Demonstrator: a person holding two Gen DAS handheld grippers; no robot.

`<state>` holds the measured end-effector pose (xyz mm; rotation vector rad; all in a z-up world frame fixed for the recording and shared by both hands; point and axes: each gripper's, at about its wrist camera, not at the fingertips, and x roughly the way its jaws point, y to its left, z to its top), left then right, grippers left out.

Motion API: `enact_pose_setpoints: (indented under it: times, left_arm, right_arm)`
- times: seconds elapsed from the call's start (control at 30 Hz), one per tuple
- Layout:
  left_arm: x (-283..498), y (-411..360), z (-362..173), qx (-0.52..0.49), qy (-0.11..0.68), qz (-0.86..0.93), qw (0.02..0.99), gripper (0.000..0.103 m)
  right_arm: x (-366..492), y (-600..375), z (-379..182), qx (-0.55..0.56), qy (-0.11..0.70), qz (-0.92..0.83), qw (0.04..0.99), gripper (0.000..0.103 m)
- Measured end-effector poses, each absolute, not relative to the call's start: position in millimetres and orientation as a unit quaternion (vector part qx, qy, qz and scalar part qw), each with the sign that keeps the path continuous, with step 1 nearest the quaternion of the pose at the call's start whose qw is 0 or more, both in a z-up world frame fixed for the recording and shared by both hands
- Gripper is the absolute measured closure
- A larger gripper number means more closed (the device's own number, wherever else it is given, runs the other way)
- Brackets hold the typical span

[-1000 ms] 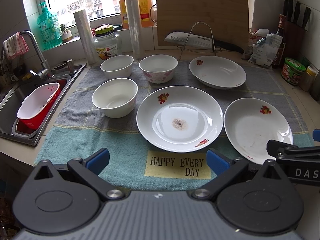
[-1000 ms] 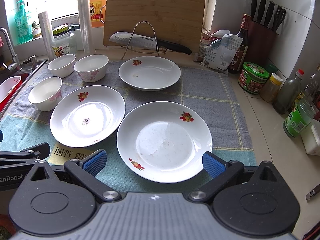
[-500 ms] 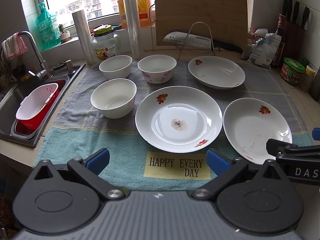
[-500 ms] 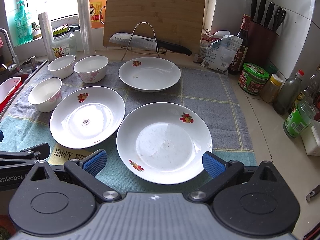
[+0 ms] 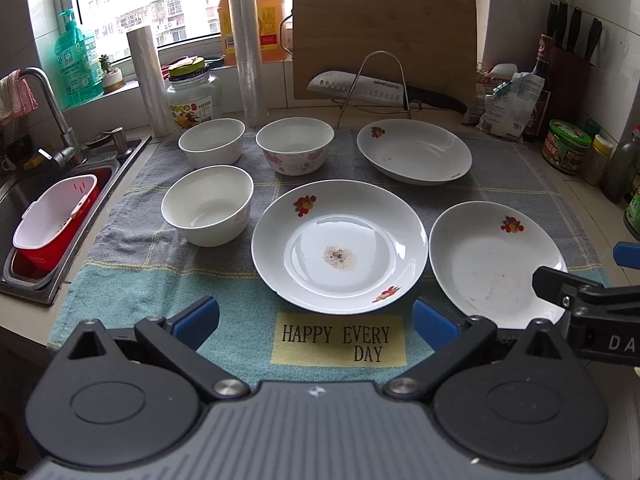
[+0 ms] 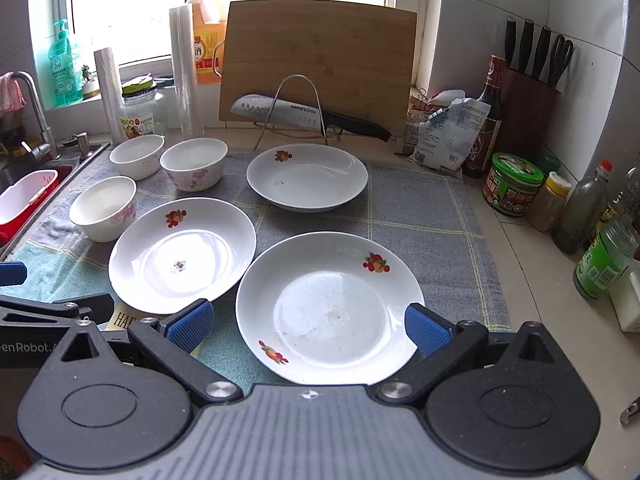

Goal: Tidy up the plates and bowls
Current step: 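Move the left gripper toward the rim of a white fruit-decal plate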

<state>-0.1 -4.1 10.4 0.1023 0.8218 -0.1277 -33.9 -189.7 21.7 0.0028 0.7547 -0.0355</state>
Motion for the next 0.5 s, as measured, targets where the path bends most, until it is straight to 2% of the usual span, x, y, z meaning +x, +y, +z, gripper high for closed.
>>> enact_pose_setpoints:
  times: [0.5]
  left_arm:
    - [7,-6,-2,0.047,0.395,-0.101,0.912,0.001]
  right_arm:
    - [-43,-226,-38,-0.009,0.403,-0.018,0.915,0.0]
